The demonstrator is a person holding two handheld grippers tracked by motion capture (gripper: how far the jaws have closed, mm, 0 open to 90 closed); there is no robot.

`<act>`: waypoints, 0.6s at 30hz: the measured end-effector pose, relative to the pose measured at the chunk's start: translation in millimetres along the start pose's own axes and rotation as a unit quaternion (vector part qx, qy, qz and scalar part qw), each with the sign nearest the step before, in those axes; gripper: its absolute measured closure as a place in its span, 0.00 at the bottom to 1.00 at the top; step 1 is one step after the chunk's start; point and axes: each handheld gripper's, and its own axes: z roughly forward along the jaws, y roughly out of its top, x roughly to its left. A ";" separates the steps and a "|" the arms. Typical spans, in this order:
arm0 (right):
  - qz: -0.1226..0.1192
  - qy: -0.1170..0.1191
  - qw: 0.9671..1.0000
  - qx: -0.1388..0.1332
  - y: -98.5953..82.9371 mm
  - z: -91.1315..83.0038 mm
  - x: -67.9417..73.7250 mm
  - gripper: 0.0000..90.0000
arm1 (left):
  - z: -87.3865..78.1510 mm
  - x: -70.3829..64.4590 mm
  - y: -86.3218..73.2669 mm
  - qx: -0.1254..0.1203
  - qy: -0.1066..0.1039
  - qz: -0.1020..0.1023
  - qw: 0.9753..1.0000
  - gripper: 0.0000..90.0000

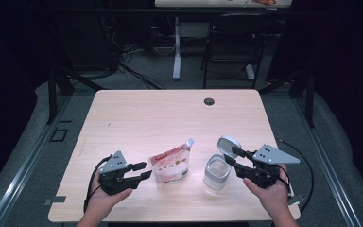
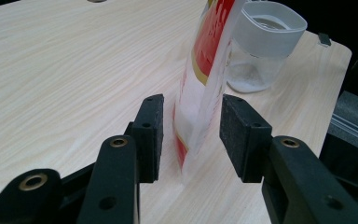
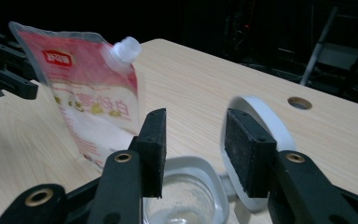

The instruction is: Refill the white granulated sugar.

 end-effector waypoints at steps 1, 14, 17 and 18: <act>-0.002 0.004 1.000 -0.001 2.2 2.3 2.3 0.65 | 0.2 -0.1 -0.2 0.002 0.000 0.001 1.000 0.67; -0.021 0.052 0.998 0.013 23.2 35.1 22.9 0.62 | 4.6 -1.9 -1.5 0.004 0.001 0.001 1.000 0.71; -0.027 0.059 0.998 0.017 27.7 42.8 26.8 0.61 | 6.3 -2.3 -2.1 0.006 -0.002 -0.001 1.000 0.71; -0.028 0.064 0.997 0.020 30.1 48.6 27.9 0.60 | 6.8 -2.2 -2.3 0.006 -0.002 -0.001 1.000 0.71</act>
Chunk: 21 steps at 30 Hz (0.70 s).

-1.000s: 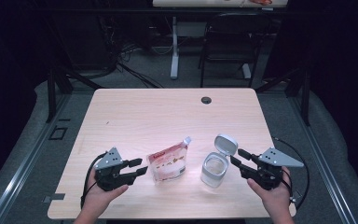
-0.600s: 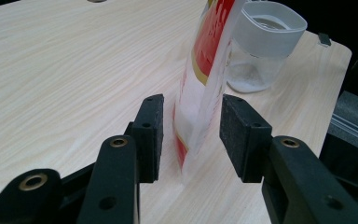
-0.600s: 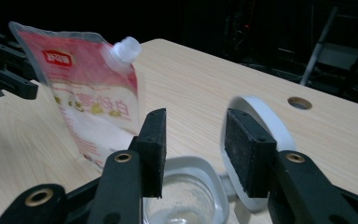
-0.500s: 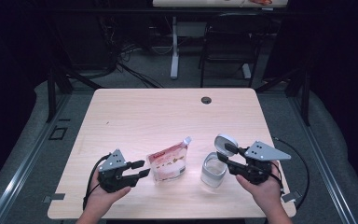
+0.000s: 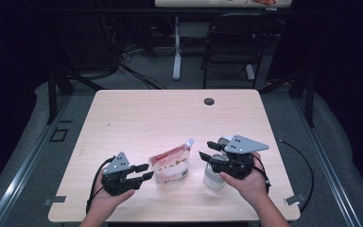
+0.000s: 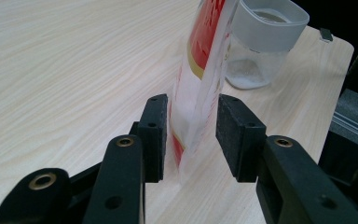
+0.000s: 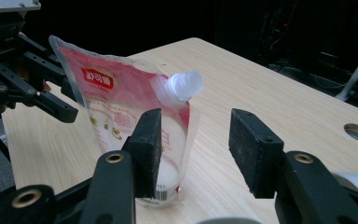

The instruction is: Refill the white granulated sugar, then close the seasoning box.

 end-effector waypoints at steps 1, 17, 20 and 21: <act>0.000 0.000 1.000 0.000 0.0 0.0 0.0 0.60 | 0.2 0.1 0.0 0.001 -0.001 0.000 1.000 0.71; 0.021 0.042 0.999 0.007 4.8 37.7 -2.8 0.53 | 3.4 -0.7 -1.0 -0.001 -0.006 -0.001 1.000 0.71; 0.024 0.049 0.998 0.005 5.9 42.5 -2.1 0.53 | 3.8 -0.7 -0.4 0.000 -0.006 -0.001 1.000 0.71; 0.021 0.049 0.999 0.008 6.4 45.0 -2.1 0.52 | 3.7 -0.8 -0.3 0.000 -0.007 0.000 1.000 0.72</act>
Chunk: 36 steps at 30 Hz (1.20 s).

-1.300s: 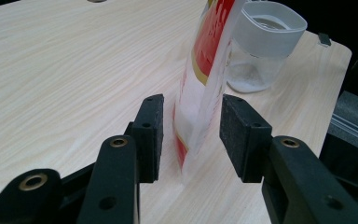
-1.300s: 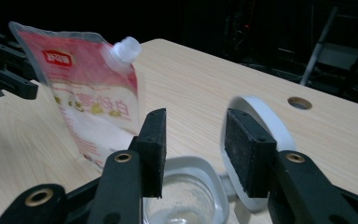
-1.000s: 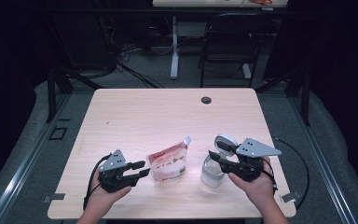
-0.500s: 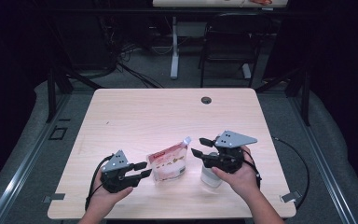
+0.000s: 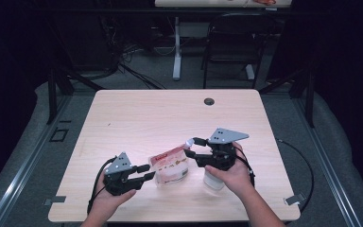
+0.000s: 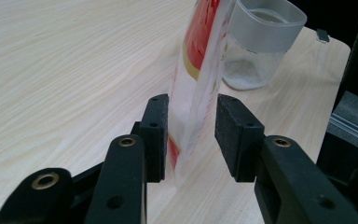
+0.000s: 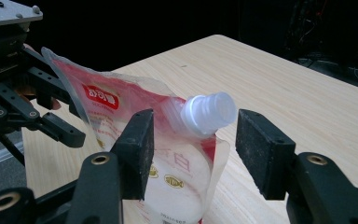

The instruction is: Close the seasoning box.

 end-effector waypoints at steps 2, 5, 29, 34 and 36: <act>0.002 0.002 1.000 -0.001 0.1 1.5 0.1 0.52 | 0.4 -1.0 0.3 -0.002 -0.003 0.000 1.000 0.73; 0.001 0.005 1.000 0.002 0.5 5.8 0.4 0.52 | 0.9 -1.6 1.1 -0.004 -0.005 0.001 1.000 0.75; -0.007 0.005 1.000 0.015 0.3 -1.7 4.0 0.64 | -1.9 -4.2 1.9 -0.015 0.013 0.026 0.999 0.99; -0.012 0.002 1.000 0.020 0.0 -5.3 7.1 0.66 | -2.1 -2.1 3.1 -0.012 0.017 0.024 0.999 1.00; -0.011 0.003 1.000 0.021 -0.4 -7.0 8.9 0.66 | -2.3 -1.1 3.2 -0.013 0.019 0.021 1.000 1.00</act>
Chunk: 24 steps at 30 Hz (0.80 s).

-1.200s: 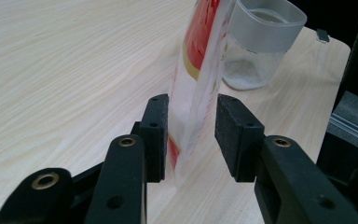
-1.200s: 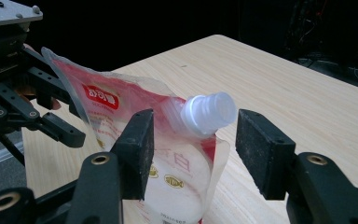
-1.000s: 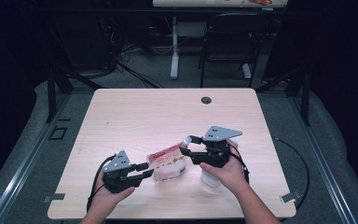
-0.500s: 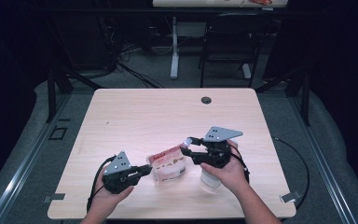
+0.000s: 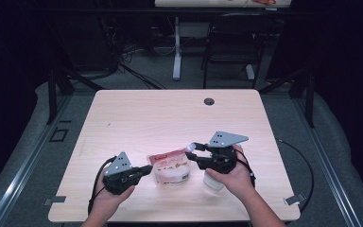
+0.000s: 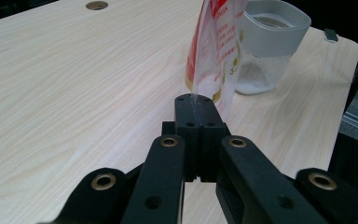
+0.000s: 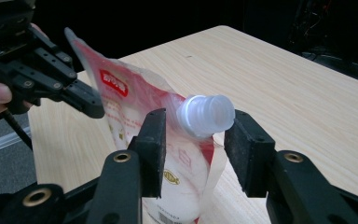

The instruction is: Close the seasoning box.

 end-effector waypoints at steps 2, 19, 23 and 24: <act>-0.002 0.002 1.000 0.001 -0.5 -1.3 1.8 0.66 | 0.0 0.8 -0.4 -0.003 0.003 -0.001 1.000 1.00; -0.020 0.020 1.000 0.001 2.6 -0.6 14.9 0.69 | -0.2 13.6 -0.1 -0.012 0.013 -0.021 1.000 1.00; -0.020 0.020 1.000 0.006 4.5 1.7 14.0 0.68 | -0.2 14.1 -1.6 -0.017 0.011 -0.024 1.000 1.00; -0.019 0.022 1.000 0.008 6.4 2.9 13.5 0.67 | -0.5 14.7 -2.0 -0.018 0.011 -0.025 0.999 0.99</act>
